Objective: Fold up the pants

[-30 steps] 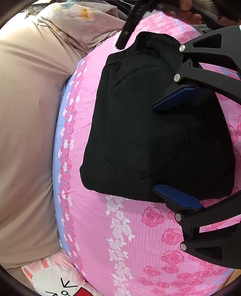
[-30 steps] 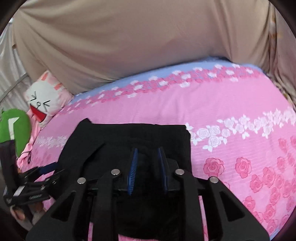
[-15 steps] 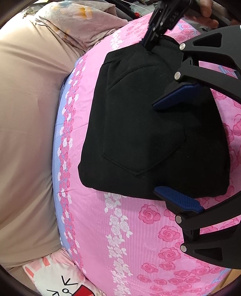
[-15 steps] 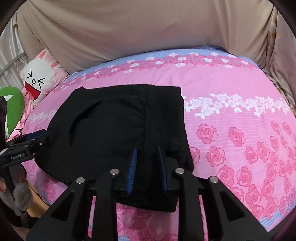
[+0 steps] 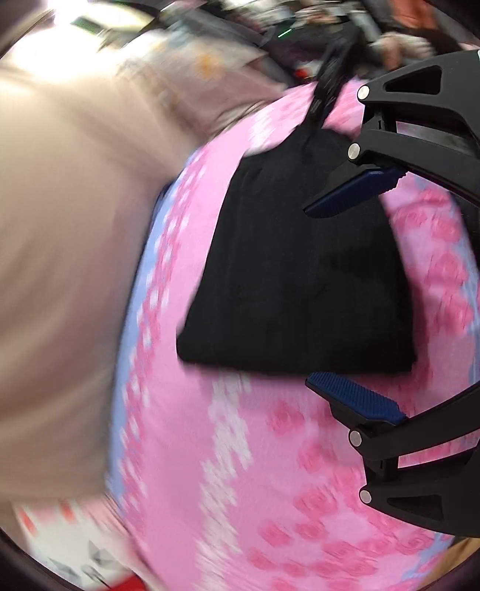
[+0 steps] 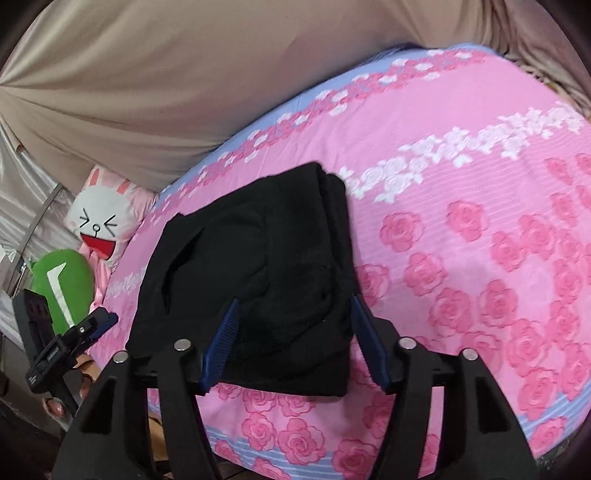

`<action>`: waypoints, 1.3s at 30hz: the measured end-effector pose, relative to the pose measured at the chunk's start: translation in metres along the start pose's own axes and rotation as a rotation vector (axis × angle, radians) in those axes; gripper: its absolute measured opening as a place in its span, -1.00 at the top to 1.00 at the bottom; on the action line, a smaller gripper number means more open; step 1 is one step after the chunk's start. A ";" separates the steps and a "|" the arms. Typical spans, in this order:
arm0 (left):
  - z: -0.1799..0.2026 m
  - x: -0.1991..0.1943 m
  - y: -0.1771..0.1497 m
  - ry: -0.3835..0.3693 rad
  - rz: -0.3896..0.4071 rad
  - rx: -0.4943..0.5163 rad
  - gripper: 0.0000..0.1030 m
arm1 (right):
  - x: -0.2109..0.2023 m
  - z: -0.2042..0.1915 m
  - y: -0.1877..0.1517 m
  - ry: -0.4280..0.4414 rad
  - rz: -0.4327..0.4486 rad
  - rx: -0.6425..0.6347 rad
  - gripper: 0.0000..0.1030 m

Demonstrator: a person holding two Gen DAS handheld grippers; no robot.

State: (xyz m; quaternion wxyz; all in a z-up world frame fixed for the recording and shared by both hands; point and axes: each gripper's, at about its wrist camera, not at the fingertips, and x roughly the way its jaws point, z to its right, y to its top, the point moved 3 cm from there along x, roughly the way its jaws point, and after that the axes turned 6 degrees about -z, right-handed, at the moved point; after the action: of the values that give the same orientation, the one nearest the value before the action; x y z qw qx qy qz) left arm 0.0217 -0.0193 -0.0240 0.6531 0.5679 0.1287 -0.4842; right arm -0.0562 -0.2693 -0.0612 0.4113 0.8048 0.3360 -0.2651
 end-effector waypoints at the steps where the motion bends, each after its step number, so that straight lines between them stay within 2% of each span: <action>1: 0.012 0.002 -0.001 -0.015 -0.005 0.042 -0.65 | -0.001 -0.003 0.002 0.026 0.000 -0.005 0.43; 2: 0.032 0.005 -0.002 -0.033 -0.008 0.109 -0.69 | -0.004 -0.005 0.006 0.072 0.000 0.002 0.72; 5: 0.080 0.022 -0.004 -0.063 -0.019 0.240 -0.69 | -0.019 -0.015 0.020 0.170 0.024 0.000 0.79; 7: 0.106 0.036 -0.004 -0.088 -0.027 0.292 -0.69 | -0.026 -0.027 0.027 0.225 0.028 -0.023 0.79; 10: 0.141 0.066 -0.006 -0.073 -0.050 0.366 -0.69 | -0.028 -0.042 0.034 0.270 0.024 -0.059 0.80; 12: 0.154 0.088 -0.006 -0.022 -0.054 0.378 -0.67 | -0.028 -0.048 0.034 0.281 0.017 -0.082 0.80; 13: 0.156 0.095 -0.005 0.001 -0.054 0.378 -0.38 | -0.026 -0.049 0.034 0.284 0.011 -0.091 0.81; 14: 0.154 0.103 -0.003 0.022 -0.067 0.370 0.40 | -0.026 -0.049 0.033 0.281 0.009 -0.104 0.81; 15: 0.150 0.109 0.000 0.009 -0.100 0.357 0.79 | -0.027 -0.048 0.032 0.270 0.015 -0.110 0.78; 16: 0.141 0.111 0.004 -0.029 -0.135 0.316 0.79 | -0.031 -0.042 0.029 0.239 0.040 -0.107 0.69; 18: 0.118 0.093 0.017 -0.110 -0.113 0.220 0.80 | -0.040 -0.025 0.023 0.166 0.087 -0.092 0.19; 19: 0.109 0.077 0.021 -0.130 -0.076 0.201 0.80 | -0.045 -0.009 0.017 0.119 0.120 -0.062 -0.21; 20: 0.099 0.051 0.027 -0.147 -0.019 0.179 0.80 | -0.045 0.001 0.012 0.102 0.120 -0.046 -0.27; 23: 0.068 -0.015 0.038 -0.155 0.099 0.122 0.80 | -0.025 0.031 -0.003 0.035 0.052 0.025 -0.27; 25: 0.038 -0.057 0.046 -0.140 0.170 0.066 0.81 | -0.001 0.038 -0.013 0.036 -0.015 0.051 -0.27; 27: 0.015 -0.081 0.049 -0.120 0.208 0.018 0.81 | 0.021 0.037 -0.020 0.042 -0.055 0.068 -0.29; 28: 0.002 -0.091 0.049 -0.112 0.225 -0.006 0.81 | 0.024 0.030 -0.020 0.027 -0.005 0.039 -0.30; 30: -0.022 -0.107 0.048 -0.073 0.265 -0.046 0.81 | 0.038 0.014 -0.018 0.050 -0.031 0.005 0.40; 31: -0.031 -0.111 0.047 -0.050 0.278 -0.062 0.81 | 0.037 0.008 -0.016 0.030 -0.015 -0.012 0.60; 32: -0.039 -0.114 0.046 -0.037 0.287 -0.080 0.81 | 0.032 -0.001 -0.013 0.008 0.002 -0.053 0.67; 36: -0.055 -0.118 0.039 -0.003 0.317 -0.104 0.81 | -0.006 -0.020 -0.011 -0.025 0.064 -0.138 0.71; 39: -0.061 -0.117 0.037 -0.020 0.321 -0.118 0.81 | -0.002 -0.005 -0.019 -0.153 0.038 -0.148 0.69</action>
State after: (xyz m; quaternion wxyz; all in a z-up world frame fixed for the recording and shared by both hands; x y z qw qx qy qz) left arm 0.0154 0.0861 0.0629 0.7554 0.5371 0.0582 -0.3709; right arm -0.0714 -0.2576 -0.0661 0.4989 0.7560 0.3068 -0.2923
